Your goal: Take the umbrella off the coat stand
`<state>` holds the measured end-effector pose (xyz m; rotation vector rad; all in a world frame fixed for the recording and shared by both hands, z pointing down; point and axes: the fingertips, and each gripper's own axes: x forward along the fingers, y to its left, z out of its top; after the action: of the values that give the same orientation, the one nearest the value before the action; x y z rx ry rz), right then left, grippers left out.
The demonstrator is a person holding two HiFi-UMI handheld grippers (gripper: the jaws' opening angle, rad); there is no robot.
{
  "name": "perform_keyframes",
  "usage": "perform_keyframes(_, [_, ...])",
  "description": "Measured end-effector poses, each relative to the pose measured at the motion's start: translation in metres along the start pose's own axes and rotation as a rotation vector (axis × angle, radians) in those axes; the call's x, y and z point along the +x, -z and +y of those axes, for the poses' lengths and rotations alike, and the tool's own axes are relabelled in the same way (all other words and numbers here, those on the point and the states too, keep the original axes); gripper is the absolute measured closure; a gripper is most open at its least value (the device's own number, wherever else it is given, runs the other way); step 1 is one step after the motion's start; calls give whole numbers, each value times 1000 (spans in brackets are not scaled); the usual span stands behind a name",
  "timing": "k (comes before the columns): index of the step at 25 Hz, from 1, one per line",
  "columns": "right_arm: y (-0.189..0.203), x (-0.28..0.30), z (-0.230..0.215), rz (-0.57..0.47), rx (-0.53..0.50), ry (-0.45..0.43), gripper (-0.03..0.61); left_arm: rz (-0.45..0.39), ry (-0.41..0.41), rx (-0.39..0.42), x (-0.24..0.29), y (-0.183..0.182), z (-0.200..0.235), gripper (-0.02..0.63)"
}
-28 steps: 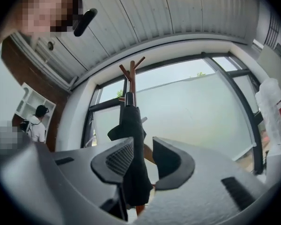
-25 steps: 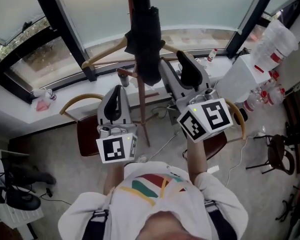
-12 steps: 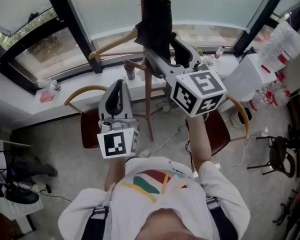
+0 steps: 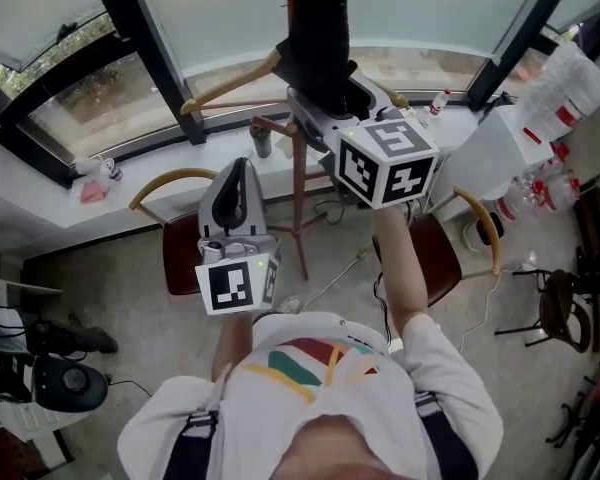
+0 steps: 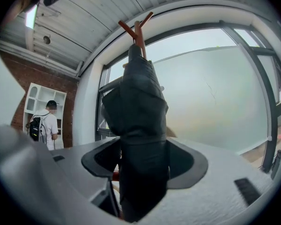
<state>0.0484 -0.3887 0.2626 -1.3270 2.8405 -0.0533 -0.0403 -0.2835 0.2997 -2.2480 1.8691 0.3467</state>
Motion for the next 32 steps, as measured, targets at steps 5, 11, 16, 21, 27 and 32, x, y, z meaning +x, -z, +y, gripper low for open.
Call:
perform_keyframes(5, [1,0,-2,-1,-16,22,317,7,-2,-8,-2,2,1,603])
perform_keyframes(11, [2,-2,-2,-1,-13,33,325,10,2,-24,-5,2,3,603])
perform_keyframes(16, [1,-3,0,3,-6,28,344,3,9,-29,-6,-2,4,603])
perform_keyframes(21, [1,-5,1,4,-11,43,350,-1,9,-33,-8,-3,5,603])
perform_keyframes(27, [-4,-10,1,-5,-22,55,353,-5,7,-36,-10,-6,6,603])
perform_keyframes(32, [-22,-14,1,-37,-39,61,353,-12,4,-40,-10,-9,7,603])
